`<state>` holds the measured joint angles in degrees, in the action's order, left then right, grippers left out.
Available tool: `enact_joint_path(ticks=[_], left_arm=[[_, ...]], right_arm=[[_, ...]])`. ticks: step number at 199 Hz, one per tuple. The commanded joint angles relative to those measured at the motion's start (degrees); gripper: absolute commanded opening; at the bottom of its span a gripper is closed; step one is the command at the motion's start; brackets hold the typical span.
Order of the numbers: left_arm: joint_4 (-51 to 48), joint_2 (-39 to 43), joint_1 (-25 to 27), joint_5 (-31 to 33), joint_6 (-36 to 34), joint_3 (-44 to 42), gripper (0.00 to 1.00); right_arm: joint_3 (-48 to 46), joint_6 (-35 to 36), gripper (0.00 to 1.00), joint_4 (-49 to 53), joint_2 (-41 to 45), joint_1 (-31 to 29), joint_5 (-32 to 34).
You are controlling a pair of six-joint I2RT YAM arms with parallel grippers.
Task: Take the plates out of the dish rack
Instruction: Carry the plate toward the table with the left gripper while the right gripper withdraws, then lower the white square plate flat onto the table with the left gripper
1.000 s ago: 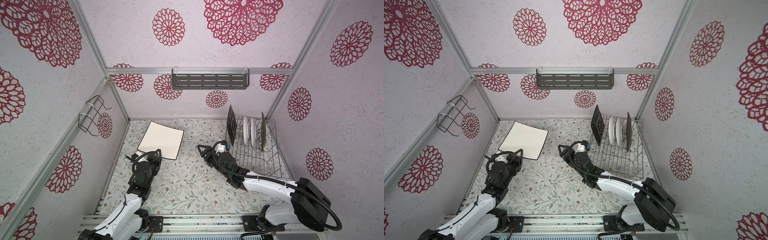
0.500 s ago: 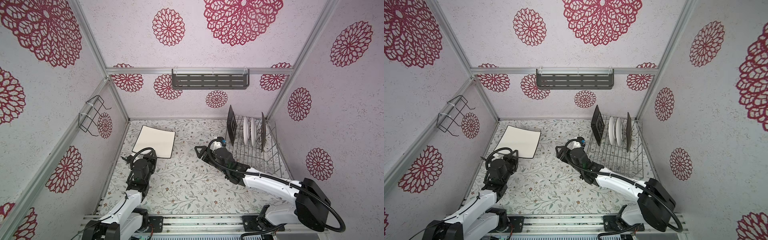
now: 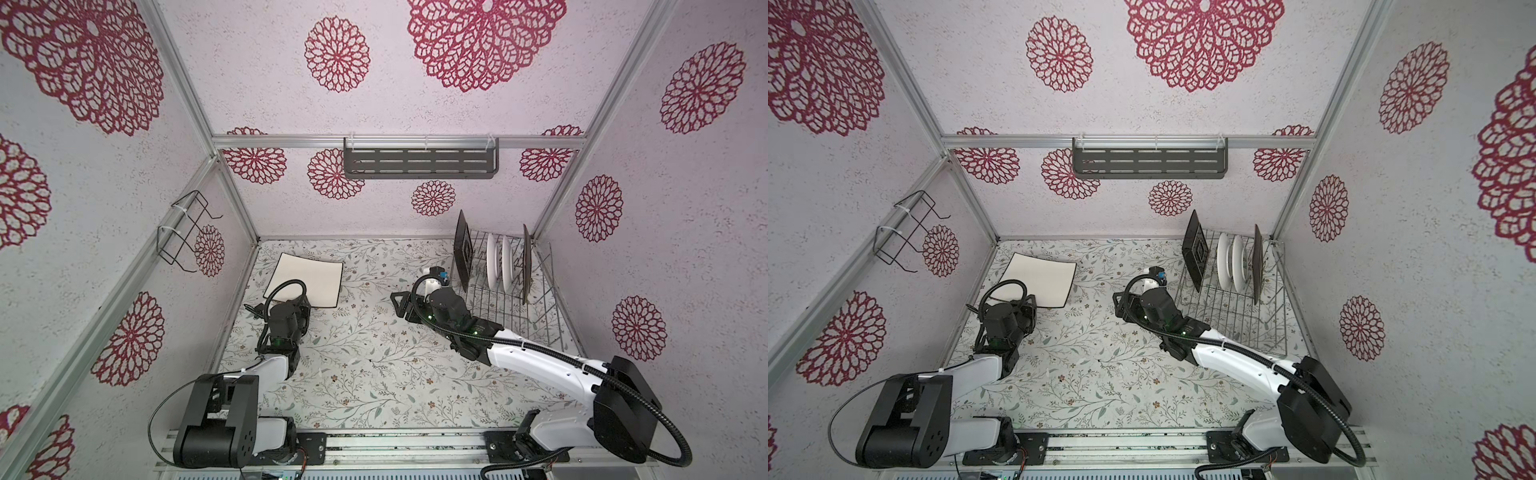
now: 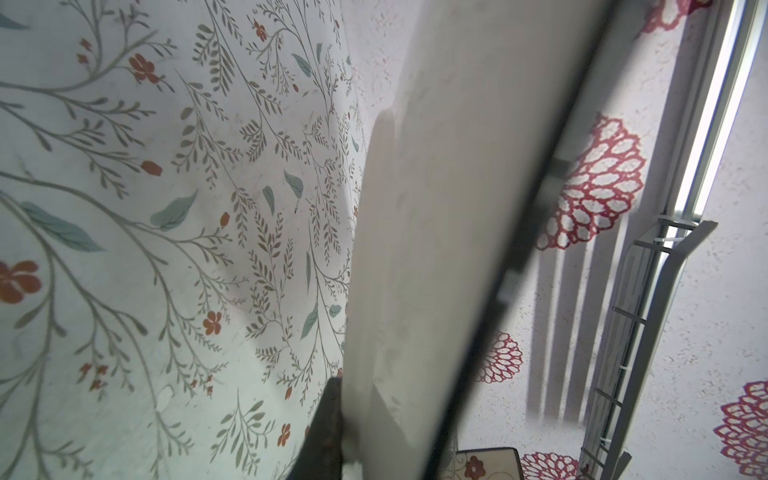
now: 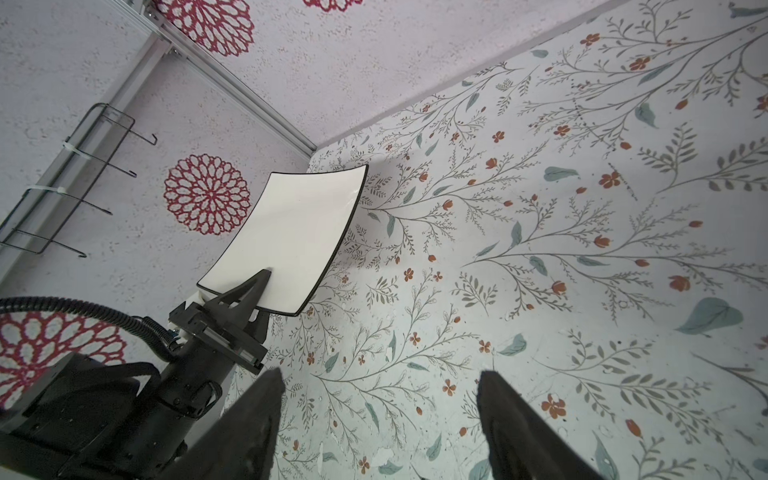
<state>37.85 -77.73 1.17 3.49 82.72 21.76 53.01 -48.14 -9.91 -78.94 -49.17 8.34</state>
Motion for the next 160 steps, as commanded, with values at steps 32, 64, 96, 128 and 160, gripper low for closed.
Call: enact_joint_path(ticks=[32,64,96,128,160], left_arm=[[12.92,-0.74,-3.65,-2.61,0.19,3.89,0.00],[12.47,-2.17,-6.29,-6.40,1.04,4.56,0.00],[11.57,-3.94,-7.21,-7.60,0.44,4.83,0.00],[11.73,-6.20,-7.94,-8.02,0.36,5.27,0.00],[13.25,-8.71,-8.73,-8.81,1.10,5.45,0.00]], right_arm=[[2.76,1.70,0.77,-1.33,-4.39,1.71,-3.59],[3.54,1.48,0.77,-2.10,-6.50,1.72,-4.79],[4.64,2.00,0.78,-2.03,-8.14,1.82,-6.32],[4.97,3.33,0.78,-0.65,-8.25,1.85,-6.23],[5.37,4.11,0.79,1.13,-7.90,1.89,-5.26]])
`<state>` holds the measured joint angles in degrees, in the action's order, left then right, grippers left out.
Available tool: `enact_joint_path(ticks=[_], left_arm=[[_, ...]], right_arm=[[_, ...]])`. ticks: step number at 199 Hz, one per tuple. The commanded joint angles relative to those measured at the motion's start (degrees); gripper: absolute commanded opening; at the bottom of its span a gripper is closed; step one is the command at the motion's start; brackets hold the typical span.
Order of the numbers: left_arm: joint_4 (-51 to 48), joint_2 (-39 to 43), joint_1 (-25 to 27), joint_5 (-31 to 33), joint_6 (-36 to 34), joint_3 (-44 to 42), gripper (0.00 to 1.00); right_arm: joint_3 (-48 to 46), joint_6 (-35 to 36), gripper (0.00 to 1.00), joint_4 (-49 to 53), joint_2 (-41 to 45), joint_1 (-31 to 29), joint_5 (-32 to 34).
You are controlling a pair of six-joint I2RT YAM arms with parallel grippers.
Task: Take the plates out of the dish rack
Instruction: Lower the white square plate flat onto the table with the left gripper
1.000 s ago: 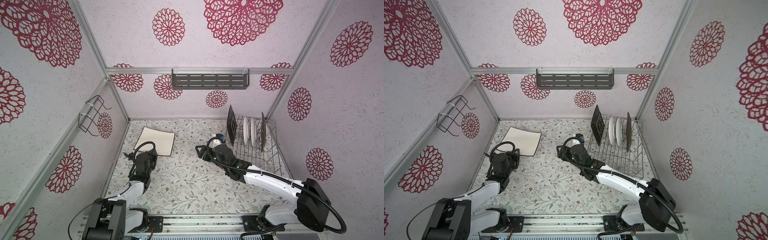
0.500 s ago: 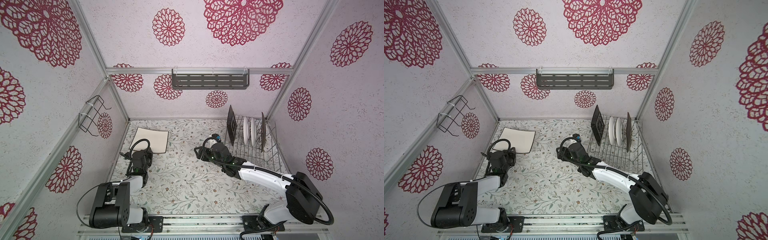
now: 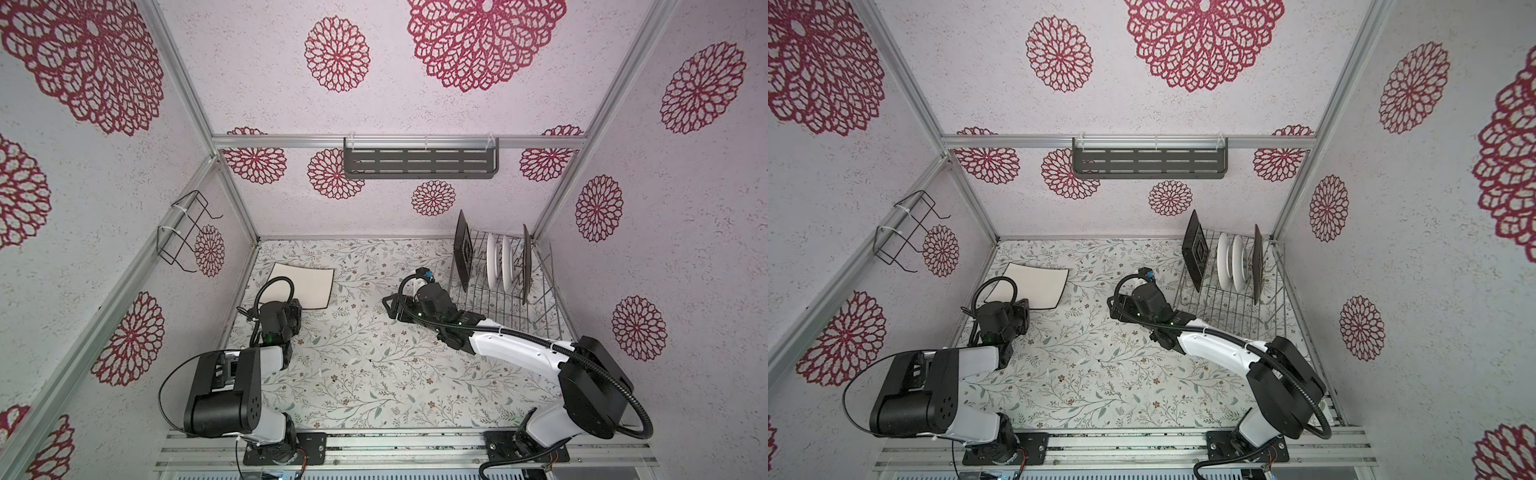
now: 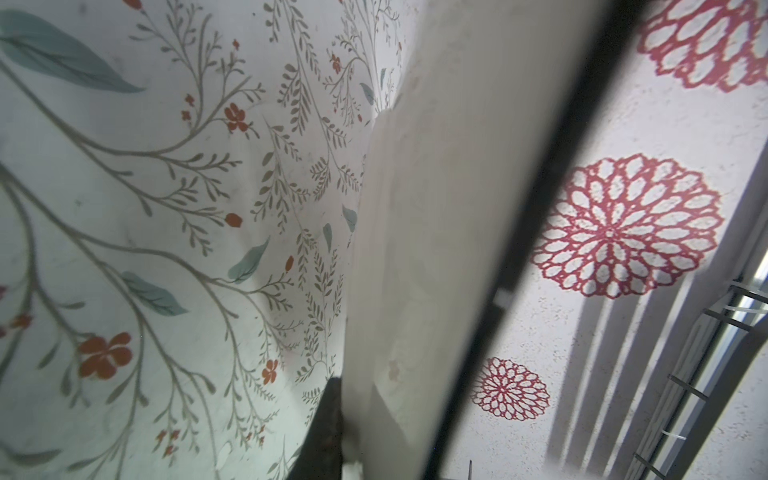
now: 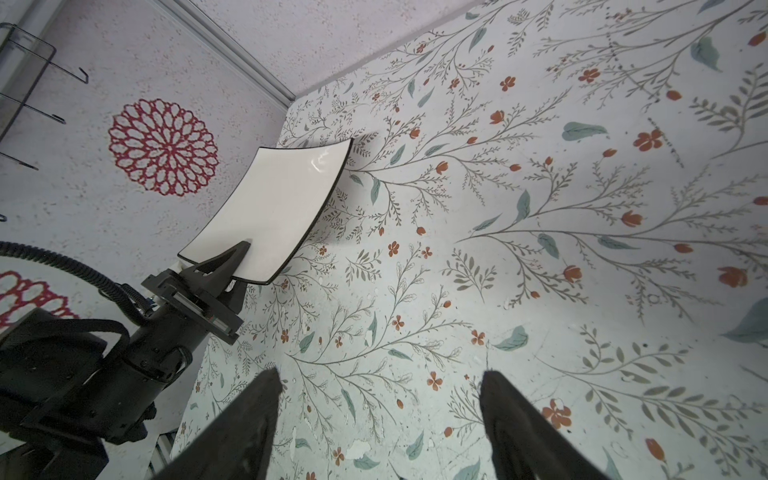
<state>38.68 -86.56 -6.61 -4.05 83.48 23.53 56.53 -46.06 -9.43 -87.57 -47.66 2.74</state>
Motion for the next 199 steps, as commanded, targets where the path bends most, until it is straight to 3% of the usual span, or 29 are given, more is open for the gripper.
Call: enact_joint_path(ticks=[1,108,172,199], left_arm=[[12.62,0.05,-0.95,-1.20,0.35,3.61,0.00],[21.36,-7.94,-2.73,-3.25,4.40,2.22,0.00],[20.44,-9.48,-3.48,-3.15,5.22,2.16,0.00],[17.87,-9.85,-3.65,-3.88,5.37,2.90,0.16]], right_arm=[[1.84,2.03,0.79,0.64,0.73,0.42,0.33],[2.45,1.59,0.79,1.75,-0.83,0.41,-0.28],[3.50,1.26,0.80,2.56,-1.72,0.43,-0.54],[3.58,1.16,0.80,2.64,-1.90,0.38,-0.55]])
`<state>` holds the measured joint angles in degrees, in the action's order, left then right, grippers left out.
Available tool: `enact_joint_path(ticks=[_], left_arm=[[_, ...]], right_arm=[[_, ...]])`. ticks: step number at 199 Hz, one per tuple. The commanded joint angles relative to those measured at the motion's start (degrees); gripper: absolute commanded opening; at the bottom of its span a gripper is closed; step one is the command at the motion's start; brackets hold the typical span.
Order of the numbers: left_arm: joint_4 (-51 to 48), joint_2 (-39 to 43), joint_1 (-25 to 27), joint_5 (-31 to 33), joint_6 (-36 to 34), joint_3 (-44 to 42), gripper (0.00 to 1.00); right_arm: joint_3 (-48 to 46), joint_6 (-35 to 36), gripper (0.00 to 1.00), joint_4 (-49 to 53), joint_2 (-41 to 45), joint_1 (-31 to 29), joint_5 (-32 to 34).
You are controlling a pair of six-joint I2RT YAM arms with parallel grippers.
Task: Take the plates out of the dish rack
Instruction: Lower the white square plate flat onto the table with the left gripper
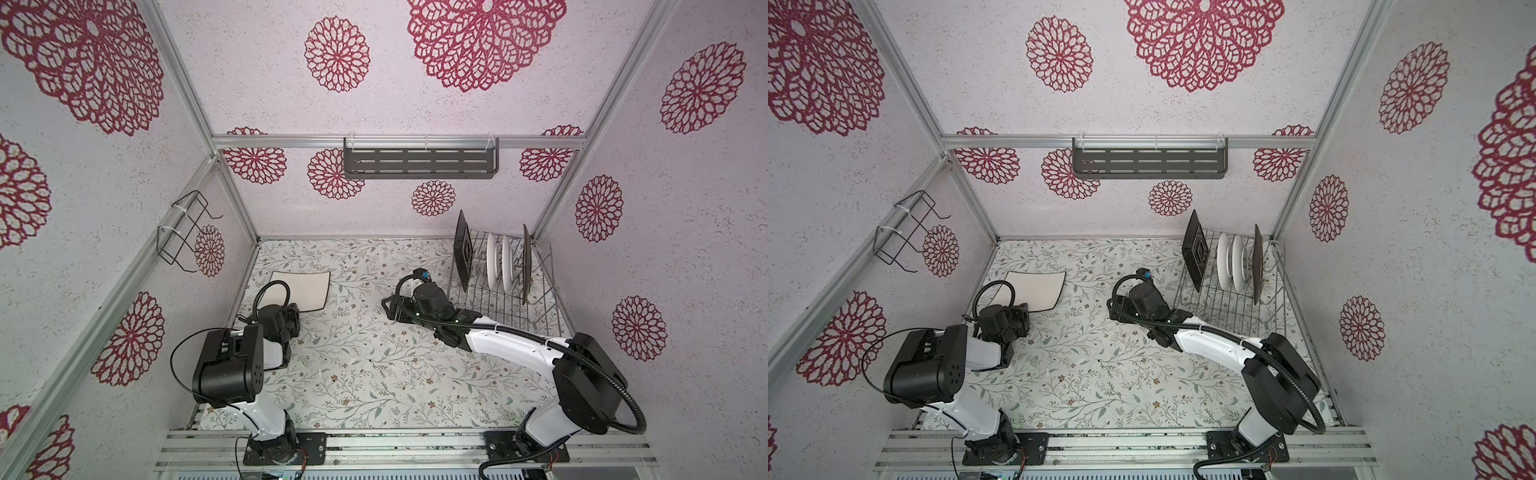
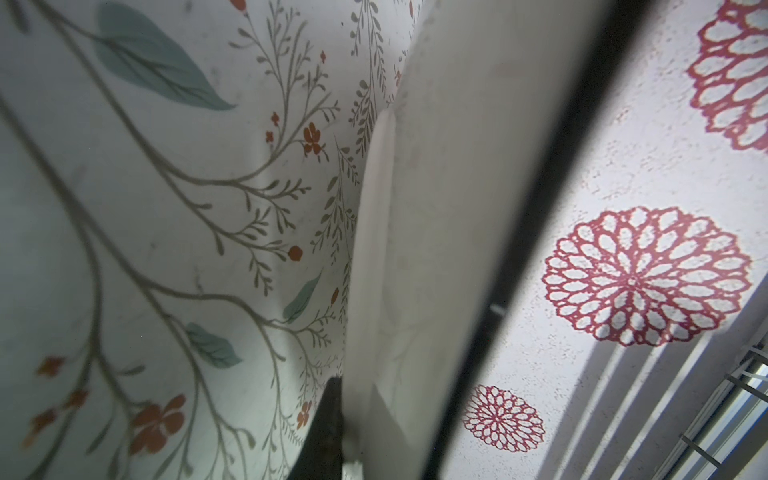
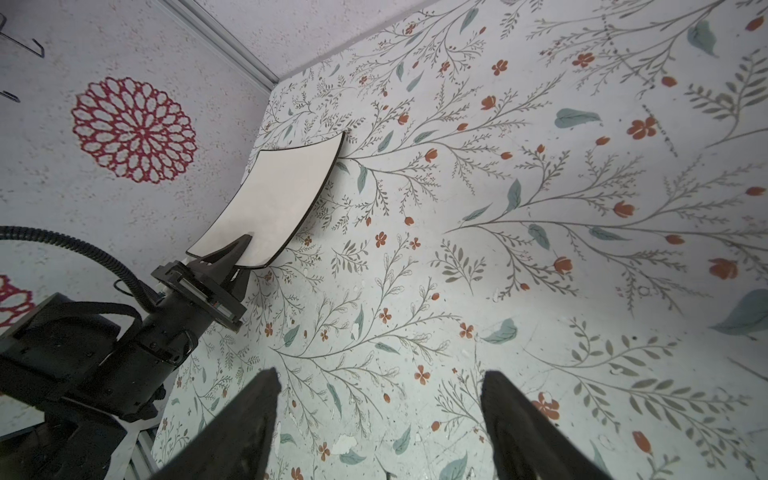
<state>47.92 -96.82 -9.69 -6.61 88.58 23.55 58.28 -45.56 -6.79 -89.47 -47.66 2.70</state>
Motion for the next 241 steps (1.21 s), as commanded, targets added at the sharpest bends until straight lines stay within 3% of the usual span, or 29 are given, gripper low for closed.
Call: enact_joint_path(ticks=[1,116,241], left_arm=[[8.61,0.40,-0.58,-1.35,0.28,2.85,0.17],[1.24,3.41,-0.77,-0.51,-1.88,3.51,0.63],[-9.41,1.28,-0.87,-2.61,-4.76,7.69,0.74]], right_arm=[[1.83,0.65,0.80,0.01,0.00,0.42,-0.50],[1.93,0.90,0.80,1.25,0.79,0.38,0.47],[1.48,0.93,0.81,1.43,1.49,0.39,1.08]])
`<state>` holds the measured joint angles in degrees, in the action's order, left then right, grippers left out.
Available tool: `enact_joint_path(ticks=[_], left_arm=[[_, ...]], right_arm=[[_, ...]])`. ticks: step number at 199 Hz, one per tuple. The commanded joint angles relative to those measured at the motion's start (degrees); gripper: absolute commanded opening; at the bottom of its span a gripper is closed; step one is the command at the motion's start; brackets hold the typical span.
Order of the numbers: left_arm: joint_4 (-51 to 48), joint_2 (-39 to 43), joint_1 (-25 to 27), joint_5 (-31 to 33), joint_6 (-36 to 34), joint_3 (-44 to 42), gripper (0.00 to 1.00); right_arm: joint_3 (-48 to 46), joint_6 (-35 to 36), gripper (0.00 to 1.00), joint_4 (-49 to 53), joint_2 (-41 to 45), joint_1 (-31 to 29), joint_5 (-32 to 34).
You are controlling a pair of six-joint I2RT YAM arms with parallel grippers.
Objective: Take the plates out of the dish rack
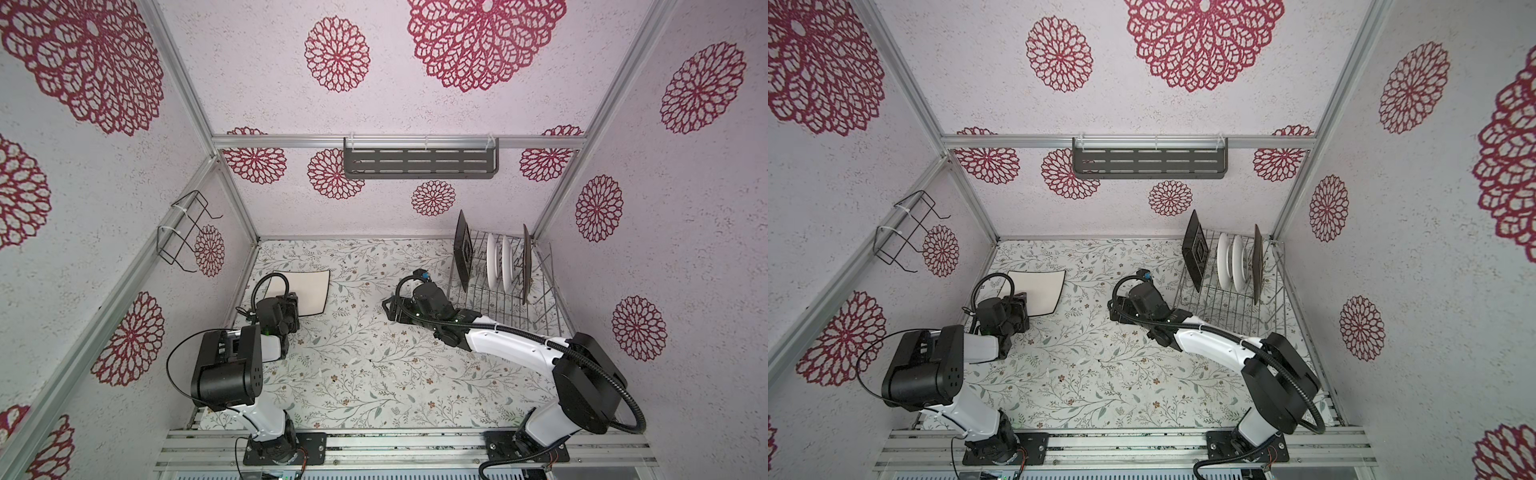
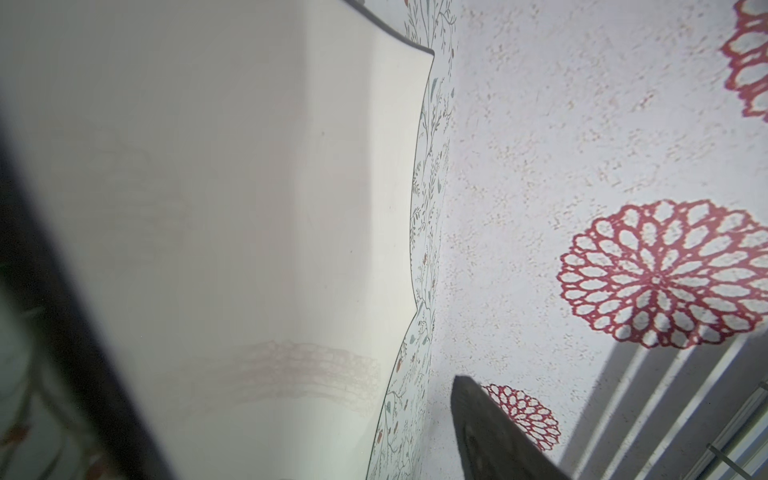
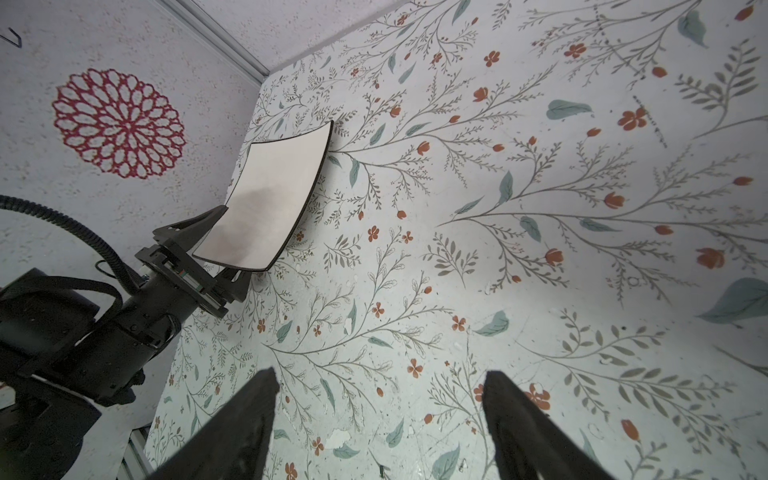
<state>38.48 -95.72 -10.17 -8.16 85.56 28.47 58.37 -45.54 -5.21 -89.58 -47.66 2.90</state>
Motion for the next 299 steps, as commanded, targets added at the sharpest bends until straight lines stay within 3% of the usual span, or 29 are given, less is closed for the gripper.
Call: enact_joint_path(ticks=[1,48,153,299], left_arm=[[-0.20,0.19,-0.43,-1.06,-1.77,2.84,0.74],[-7.03,1.50,-0.38,0.57,-4.07,4.22,0.80],[-11.52,1.77,-0.41,0.16,-5.20,5.37,0.95],[-17.86,2.47,-0.35,0.42,-7.86,6.25,1.00]], right_arm=[[1.39,0.90,0.81,-0.15,1.60,0.43,0.88],[1.36,1.02,0.81,0.11,1.69,0.45,1.15],[1.31,0.98,0.81,0.55,2.30,0.45,1.48],[0.70,1.15,0.81,0.98,3.17,0.41,1.32]])
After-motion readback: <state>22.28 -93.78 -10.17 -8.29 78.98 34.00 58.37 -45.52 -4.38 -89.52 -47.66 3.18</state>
